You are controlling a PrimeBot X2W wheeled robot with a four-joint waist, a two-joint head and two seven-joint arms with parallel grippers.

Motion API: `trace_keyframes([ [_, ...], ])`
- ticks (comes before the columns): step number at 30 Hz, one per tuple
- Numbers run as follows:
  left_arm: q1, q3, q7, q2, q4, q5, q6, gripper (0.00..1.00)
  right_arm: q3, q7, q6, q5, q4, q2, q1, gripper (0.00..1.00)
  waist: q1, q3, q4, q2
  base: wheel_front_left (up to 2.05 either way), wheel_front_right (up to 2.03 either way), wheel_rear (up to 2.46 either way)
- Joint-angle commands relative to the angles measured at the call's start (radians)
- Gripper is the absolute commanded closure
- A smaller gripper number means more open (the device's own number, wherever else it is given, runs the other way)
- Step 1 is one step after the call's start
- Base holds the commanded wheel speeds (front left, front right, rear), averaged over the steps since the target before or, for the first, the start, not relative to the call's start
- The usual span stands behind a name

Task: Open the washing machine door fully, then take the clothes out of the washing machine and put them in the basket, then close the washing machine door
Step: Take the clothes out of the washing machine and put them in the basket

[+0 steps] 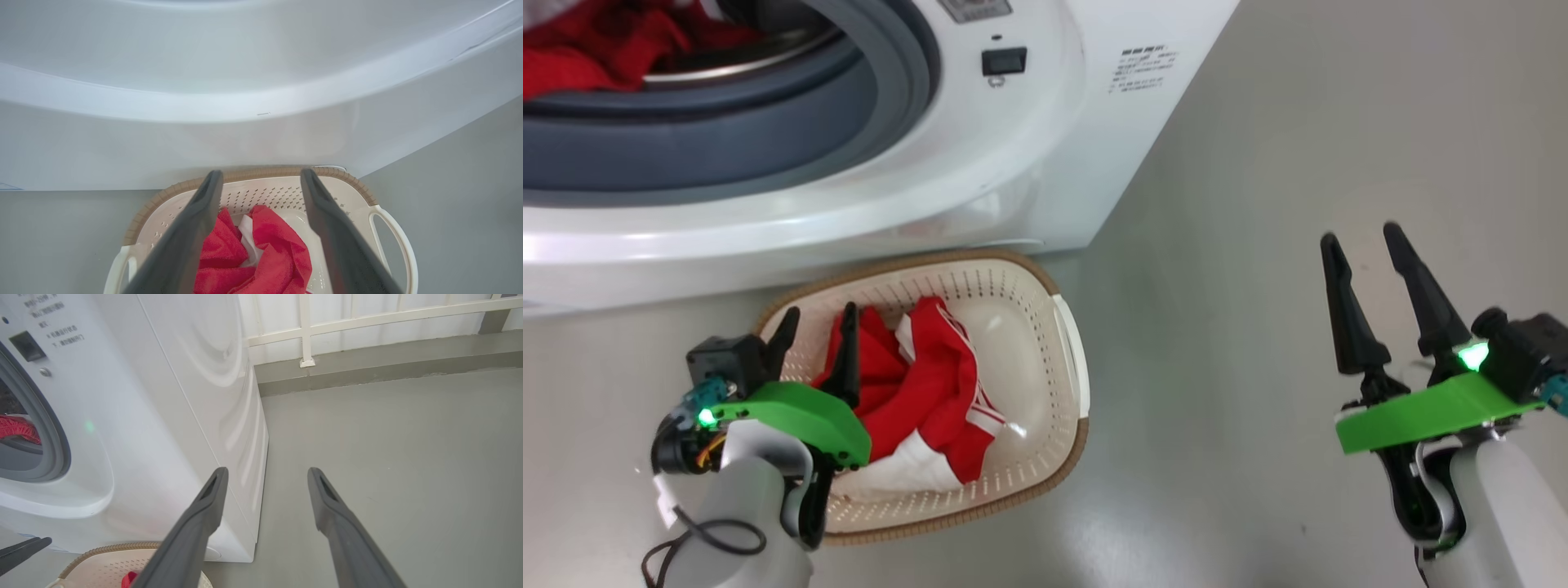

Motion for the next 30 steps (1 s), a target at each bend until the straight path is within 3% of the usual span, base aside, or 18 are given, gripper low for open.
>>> trace_keyframes([
  [1, 0.035, 0.031, -0.009, 0.021, -0.028, 0.010, -0.005, 0.00, 0.025, -0.006, 0.006, -0.001, -0.017, -0.015, 0.030, 0.00, 0.0000, -0.034, 0.008, 0.0000, 0.00, 0.00, 0.00],
  [19, 0.232, 0.074, -0.009, 0.018, -0.356, 0.072, -0.014, 0.00, 0.029, -0.006, 0.006, -0.003, 0.006, -0.029, 0.119, 0.00, 0.0000, -0.200, 0.031, 0.0000, 0.00, 0.00, 0.00],
  [30, 0.372, 0.078, -0.009, 0.018, -0.551, 0.083, 0.010, 0.00, 0.028, -0.006, 0.006, -0.004, 0.013, -0.041, 0.181, 0.00, 0.0000, -0.285, 0.038, 0.0000, 0.00, 0.00, 0.00],
])
